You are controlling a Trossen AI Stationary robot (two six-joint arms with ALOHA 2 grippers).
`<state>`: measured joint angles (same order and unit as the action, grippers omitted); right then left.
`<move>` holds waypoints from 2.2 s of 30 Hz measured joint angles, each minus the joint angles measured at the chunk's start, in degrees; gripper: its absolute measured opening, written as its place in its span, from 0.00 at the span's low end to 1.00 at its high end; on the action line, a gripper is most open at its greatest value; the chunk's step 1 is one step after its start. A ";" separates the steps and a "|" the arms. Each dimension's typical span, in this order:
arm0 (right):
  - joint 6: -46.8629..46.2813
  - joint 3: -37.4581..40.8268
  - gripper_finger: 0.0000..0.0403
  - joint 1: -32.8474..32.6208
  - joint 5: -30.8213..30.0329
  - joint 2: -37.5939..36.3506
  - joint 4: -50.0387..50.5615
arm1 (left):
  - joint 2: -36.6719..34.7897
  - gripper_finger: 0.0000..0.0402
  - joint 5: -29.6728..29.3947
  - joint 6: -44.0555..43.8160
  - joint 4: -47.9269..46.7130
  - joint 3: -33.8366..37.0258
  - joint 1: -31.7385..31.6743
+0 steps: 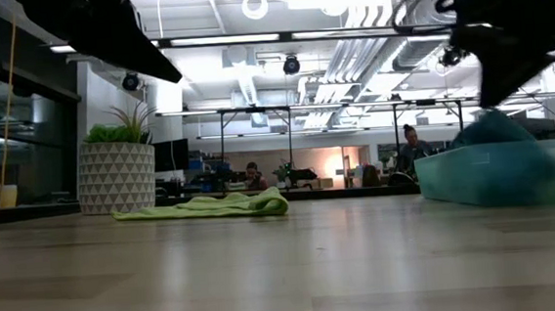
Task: Fold microfiber towels
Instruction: Put the blue microfiber cloth into the bin
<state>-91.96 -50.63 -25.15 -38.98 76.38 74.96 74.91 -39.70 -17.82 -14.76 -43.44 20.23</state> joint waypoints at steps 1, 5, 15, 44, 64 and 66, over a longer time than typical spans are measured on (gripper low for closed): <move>-1.63 0.00 0.22 0.00 2.31 0.00 1.72 | 0.00 0.00 0.00 -0.01 0.02 0.00 0.00; -5.96 0.00 0.22 0.00 10.75 0.00 8.15 | 0.02 0.00 0.00 -0.20 0.02 0.00 0.00; -6.44 0.00 0.22 0.04 9.90 0.02 4.22 | 0.04 0.00 0.02 -0.15 0.11 0.02 0.00; 65.82 0.00 0.62 35.28 24.21 0.05 -5.84 | 0.09 0.00 0.07 -0.63 1.17 0.07 0.00; 90.93 5.04 0.62 38.32 23.94 6.01 -17.54 | 0.09 0.00 3.50 -1.05 1.11 0.07 0.00; 92.09 5.60 0.62 38.36 23.40 6.16 -18.94 | 0.09 0.00 3.35 -1.03 1.09 0.07 0.00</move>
<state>0.14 -45.03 13.22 -15.57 82.54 56.02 75.00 -36.35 -18.85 -13.67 -43.38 20.23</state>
